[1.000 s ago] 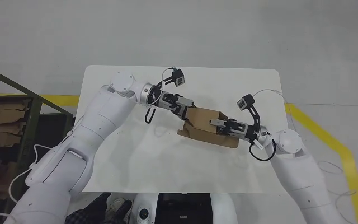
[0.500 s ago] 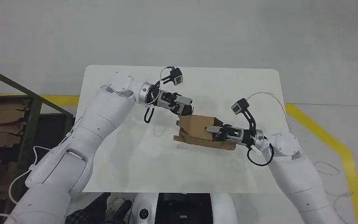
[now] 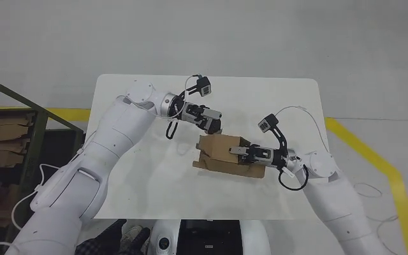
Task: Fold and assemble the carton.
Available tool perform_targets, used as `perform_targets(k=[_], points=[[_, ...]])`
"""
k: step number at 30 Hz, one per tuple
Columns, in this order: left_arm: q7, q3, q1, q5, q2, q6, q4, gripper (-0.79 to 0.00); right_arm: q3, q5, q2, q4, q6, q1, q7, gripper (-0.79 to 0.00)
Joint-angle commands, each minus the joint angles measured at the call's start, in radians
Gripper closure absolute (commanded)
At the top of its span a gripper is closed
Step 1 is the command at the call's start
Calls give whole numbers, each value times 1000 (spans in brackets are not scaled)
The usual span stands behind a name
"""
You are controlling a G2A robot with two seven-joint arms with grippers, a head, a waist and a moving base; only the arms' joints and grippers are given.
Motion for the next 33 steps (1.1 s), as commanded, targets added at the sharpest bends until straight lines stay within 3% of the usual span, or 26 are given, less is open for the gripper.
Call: perform_targets(k=[1,19,33], points=[[0,3,-2,-2,-1,0,0,-785,-3,3,-1,5,-1,3,-6,0],[0,-19,10,-7,3,0,12,-785,62,-5,6,33,-24,0,-99,0],[0,6,12,-17,1,0,-14,-785,59,-1,-2,75,-51,3,-196,0]])
